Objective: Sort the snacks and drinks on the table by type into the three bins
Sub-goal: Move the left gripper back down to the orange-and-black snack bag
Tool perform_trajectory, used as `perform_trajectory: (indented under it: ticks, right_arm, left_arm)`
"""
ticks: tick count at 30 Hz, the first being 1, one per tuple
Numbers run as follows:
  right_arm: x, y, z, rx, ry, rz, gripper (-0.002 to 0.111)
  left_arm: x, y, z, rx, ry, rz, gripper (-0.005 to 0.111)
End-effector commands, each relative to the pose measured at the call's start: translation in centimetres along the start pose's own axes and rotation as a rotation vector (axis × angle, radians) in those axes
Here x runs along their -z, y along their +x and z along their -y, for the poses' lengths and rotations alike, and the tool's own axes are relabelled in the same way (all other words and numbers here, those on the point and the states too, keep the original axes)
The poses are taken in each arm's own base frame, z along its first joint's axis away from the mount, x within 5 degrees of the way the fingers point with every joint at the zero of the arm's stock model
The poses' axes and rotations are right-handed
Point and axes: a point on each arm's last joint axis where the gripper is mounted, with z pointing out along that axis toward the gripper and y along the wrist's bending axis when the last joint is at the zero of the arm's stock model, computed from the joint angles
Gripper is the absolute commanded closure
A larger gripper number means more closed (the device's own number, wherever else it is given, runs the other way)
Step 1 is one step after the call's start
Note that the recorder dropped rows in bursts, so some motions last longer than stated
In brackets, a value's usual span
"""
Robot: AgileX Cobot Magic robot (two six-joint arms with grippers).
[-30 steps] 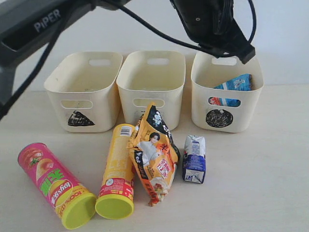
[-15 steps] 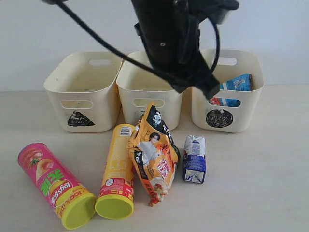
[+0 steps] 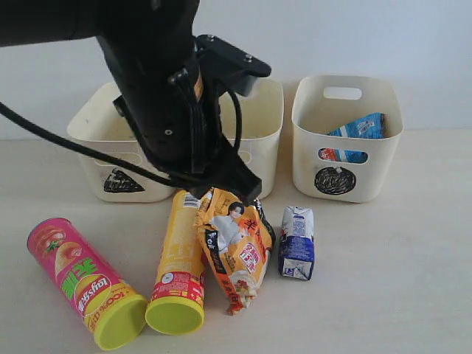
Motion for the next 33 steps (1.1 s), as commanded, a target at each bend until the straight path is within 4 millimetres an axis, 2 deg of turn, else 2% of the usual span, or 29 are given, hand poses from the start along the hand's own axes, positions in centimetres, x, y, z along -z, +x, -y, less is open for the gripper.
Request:
perform_trajectory:
  ticks: [1,2,3,5,6,10,16,20,24,33]
  right_arm:
    - [0.0,0.0,0.0,0.003,0.001,0.008,0.108]
    - [0.0,0.0,0.0,0.003,0.001,0.008,0.108]
    - [0.0,0.0,0.0,0.003,0.001,0.008,0.108]
    - [0.0,0.0,0.0,0.003,0.001,0.008,0.108]
    - [0.0,0.0,0.0,0.003,0.001,0.008,0.108]
    - [0.0,0.0,0.0,0.003,0.001,0.008,0.108]
    - [0.0,0.1,0.0,-0.001,-0.001,0.006,0.108]
    - [0.0,0.1,0.0,-0.001,-0.001,0.006,0.108]
    - [0.0,0.1,0.0,-0.001,-0.001,0.006,0.108]
    - [0.0,0.1,0.0,-0.001,-0.001,0.006,0.108]
  left_arm:
    - [-2.2,0.4,-1.2,0.107,0.001,-0.026,0.063]
    - [-2.5,0.4,-1.1,0.110,0.006,-0.028,0.054]
    - [-2.9,0.2,-1.0,0.109,0.017,0.001,0.028]
    - [-3.3,-0.2,-0.3,0.131,0.070,0.033,0.012]
    - [-3.5,-0.5,0.0,0.134,0.102,0.052,0.009]
    - [-4.8,-1.0,0.6,0.125,0.130,0.075,0.013]
    - [-8.6,-1.0,0.8,0.123,0.058,0.006,0.015]
    - [-10.2,-1.4,1.2,0.130,0.058,0.004,0.015]
    - [-10.8,-1.9,1.5,0.149,0.089,0.057,0.015]
    - [-13.0,-1.8,2.0,0.138,0.088,0.037,0.019]
